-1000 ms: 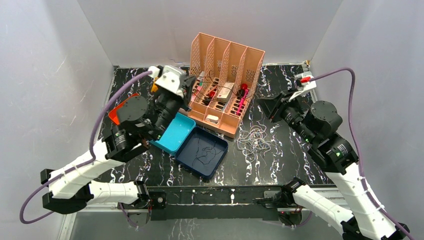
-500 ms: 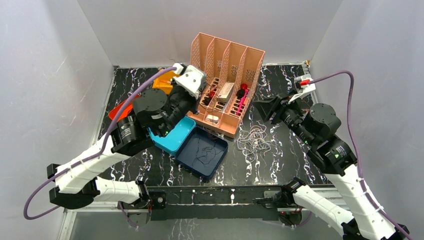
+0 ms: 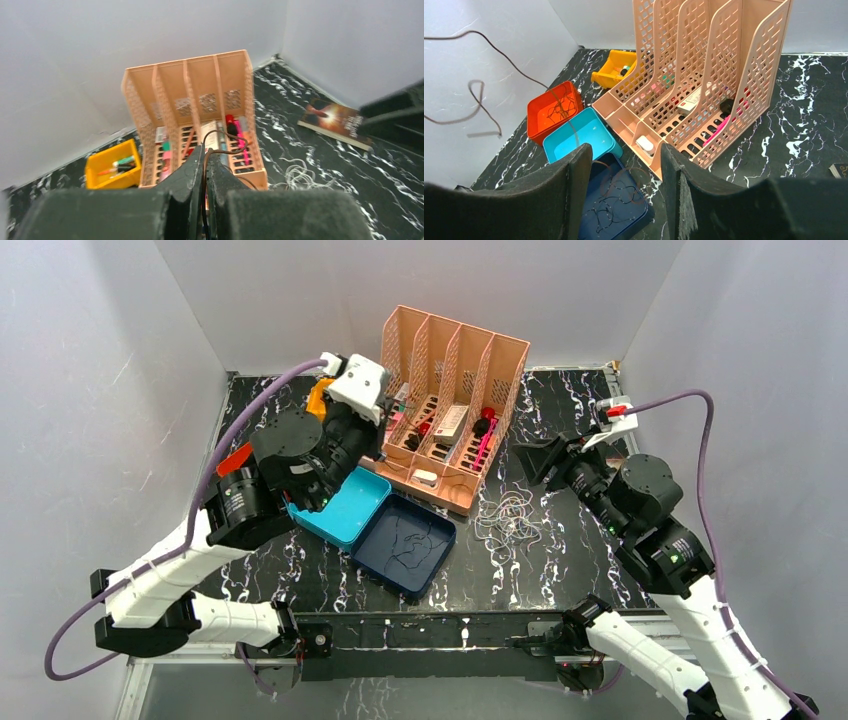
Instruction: Untangle the cables
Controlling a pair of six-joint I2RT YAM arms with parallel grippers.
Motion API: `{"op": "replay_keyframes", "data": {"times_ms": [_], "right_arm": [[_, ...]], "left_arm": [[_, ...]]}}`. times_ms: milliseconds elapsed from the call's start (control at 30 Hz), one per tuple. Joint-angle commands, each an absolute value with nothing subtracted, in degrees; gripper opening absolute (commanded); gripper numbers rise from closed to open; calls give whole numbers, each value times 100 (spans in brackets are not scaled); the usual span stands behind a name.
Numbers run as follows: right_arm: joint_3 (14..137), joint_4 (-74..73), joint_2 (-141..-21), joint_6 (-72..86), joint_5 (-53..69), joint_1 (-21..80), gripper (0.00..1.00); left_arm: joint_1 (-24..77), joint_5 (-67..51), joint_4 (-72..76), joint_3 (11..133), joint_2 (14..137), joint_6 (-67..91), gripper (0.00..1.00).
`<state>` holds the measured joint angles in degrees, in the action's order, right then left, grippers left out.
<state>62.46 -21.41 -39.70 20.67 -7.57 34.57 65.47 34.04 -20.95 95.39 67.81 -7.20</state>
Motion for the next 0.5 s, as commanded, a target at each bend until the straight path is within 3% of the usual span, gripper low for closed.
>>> {"op": "replay_keyframes", "data": {"times_ms": [0, 233, 467], "right_arm": [[6224, -1845, -3990, 2154, -831, 3467, 61], [6151, -1846, -3956, 2271, -854, 3471, 61], [6126, -1861, -3981, 2296, -810, 3471, 61]], "left_arm": [[6542, 4590, -1945, 10193, 6960, -1020, 0], [6172, 4928, -1516, 10707, 7519, -2055, 0], [4289, 3404, -2828, 11229, 8101, -957, 0]]}}
